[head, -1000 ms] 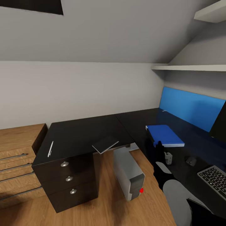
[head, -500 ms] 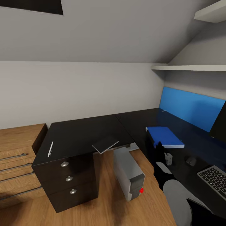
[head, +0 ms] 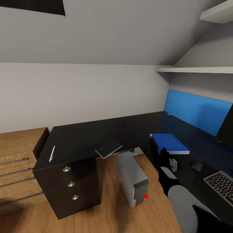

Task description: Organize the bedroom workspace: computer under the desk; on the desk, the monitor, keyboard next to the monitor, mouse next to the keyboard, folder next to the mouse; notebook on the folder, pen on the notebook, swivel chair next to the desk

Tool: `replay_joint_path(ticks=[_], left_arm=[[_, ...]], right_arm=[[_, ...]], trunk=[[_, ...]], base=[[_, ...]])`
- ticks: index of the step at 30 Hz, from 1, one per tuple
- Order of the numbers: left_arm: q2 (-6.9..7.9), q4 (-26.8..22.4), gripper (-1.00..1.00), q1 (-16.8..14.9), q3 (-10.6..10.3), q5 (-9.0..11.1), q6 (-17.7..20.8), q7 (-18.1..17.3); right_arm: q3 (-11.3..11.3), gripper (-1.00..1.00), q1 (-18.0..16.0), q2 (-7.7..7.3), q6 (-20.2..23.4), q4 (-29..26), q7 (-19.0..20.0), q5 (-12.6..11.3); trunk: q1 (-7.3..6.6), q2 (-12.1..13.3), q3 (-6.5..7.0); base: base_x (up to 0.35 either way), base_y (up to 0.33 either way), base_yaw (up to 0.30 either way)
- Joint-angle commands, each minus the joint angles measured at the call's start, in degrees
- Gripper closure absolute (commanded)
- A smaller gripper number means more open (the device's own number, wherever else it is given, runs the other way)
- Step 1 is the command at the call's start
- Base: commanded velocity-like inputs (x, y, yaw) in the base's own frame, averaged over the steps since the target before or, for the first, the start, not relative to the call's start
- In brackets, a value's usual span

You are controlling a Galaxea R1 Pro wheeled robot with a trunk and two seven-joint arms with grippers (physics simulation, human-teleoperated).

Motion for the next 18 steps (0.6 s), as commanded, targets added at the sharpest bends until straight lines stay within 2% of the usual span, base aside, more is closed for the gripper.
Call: replay_joint_path(ticks=[1, 5, 7, 10, 18], left_arm=[[0.01, 0.01, -1.00, -0.03, -0.40, 0.34, -0.13, 0.13], [0.11, 0.04, -1.00, -0.03, -0.47, 0.34, -0.11, 0.03], [0.16, 0.05, -1.00, -0.03, -0.48, 0.34, -0.10, -0.01], [0.28, 0.06, -1.00, -0.03, -0.53, 0.40, -0.03, -0.03], [0.37, 0.06, -1.00, -0.03, -0.58, 0.43, 0.00, -0.03]], right_arm=[[-0.07, 1.00, -0.05, 0.01, -0.02, 0.05, 0.43, -0.60], [0.00, 1.00, -0.05, -0.05, -0.02, 0.06, -0.15, -0.58], [0.01, 1.00, -0.05, -0.10, -0.02, 0.02, -1.64, -0.50], [0.02, 1.00, -0.05, -0.14, -0.02, -0.06, -3.15, -0.43], [0.02, 1.00, -0.05, -0.15, -0.02, -0.10, -3.63, -0.37]], trunk=[[-0.01, -0.03, -0.06], [-0.01, -0.03, -0.06], [-0.01, -0.03, -0.06], [-0.01, -0.03, -0.06], [-0.01, -0.03, -0.06]], base=[[0.000, 0.000, 0.000], [0.000, 0.000, 0.000], [0.017, 0.000, 0.000], [0.180, 0.000, 0.000], [0.066, 0.000, 0.000]])
